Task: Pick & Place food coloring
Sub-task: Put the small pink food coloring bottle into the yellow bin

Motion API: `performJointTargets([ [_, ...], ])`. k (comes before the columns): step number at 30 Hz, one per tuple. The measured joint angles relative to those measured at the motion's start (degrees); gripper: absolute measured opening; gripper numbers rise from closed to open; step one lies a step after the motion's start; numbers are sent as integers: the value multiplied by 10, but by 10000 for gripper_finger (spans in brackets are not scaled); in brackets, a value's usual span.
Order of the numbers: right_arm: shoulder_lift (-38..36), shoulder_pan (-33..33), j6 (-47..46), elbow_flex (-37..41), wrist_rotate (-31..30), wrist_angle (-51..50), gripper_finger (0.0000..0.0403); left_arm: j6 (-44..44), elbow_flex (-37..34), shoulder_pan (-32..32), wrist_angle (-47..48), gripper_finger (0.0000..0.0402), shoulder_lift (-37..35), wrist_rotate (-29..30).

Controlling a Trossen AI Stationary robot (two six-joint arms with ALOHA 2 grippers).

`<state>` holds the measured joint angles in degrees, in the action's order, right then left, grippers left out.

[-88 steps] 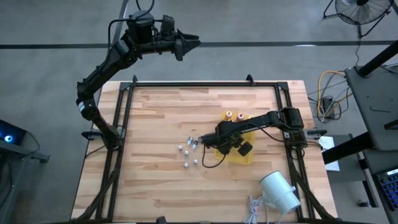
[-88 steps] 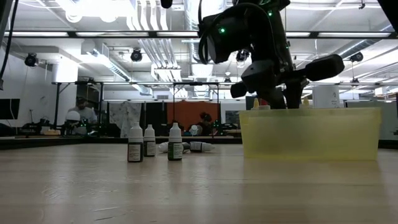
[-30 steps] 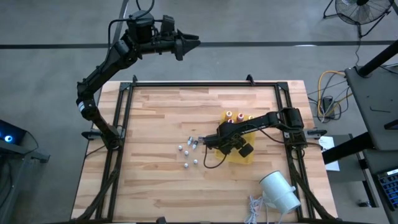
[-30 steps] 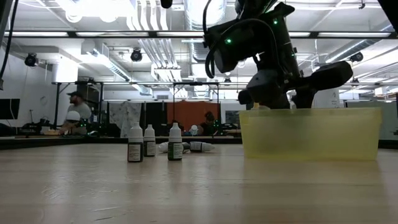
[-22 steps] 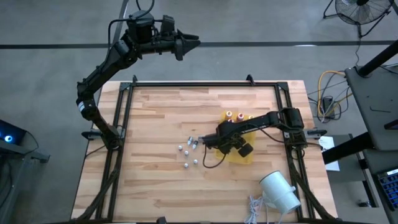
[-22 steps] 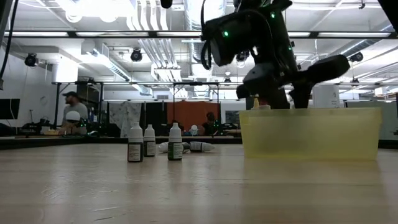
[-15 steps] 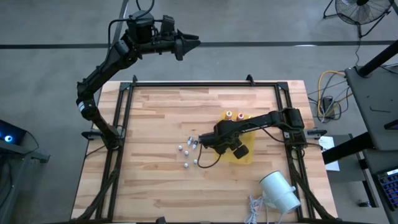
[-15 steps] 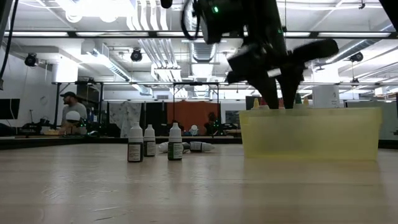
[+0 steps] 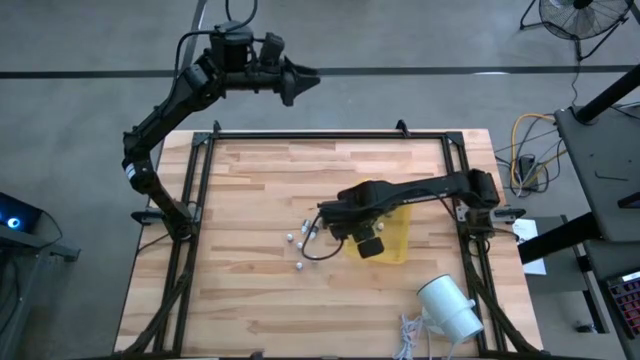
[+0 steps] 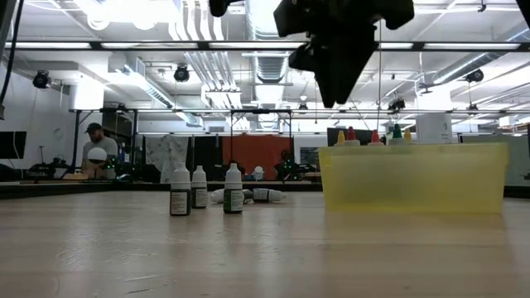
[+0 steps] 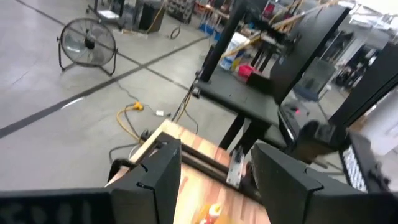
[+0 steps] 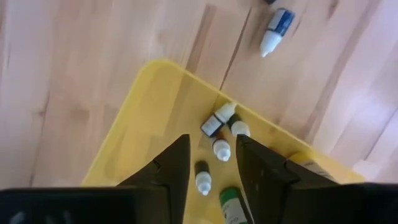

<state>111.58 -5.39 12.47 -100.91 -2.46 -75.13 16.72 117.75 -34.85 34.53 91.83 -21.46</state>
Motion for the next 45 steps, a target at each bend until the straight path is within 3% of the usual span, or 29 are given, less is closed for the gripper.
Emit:
performJointTargets([
  [19, -62, 4, -91, 119, -1, 137, 117, -63, 0, 30, 58, 168, -18, -11],
  [27, -104, 31, -95, 161, -2, 182, 127, -98, -15, 66, 113, 168, -51, 45],
  [33, -151, 63, -107, 189, -2, 240, 129, -105, -112, 101, 61, 168, -112, 88],
  [45, -222, 103, -148, 196, -1, 315, 142, -45, -428, 121, -199, 168, -293, 95],
])
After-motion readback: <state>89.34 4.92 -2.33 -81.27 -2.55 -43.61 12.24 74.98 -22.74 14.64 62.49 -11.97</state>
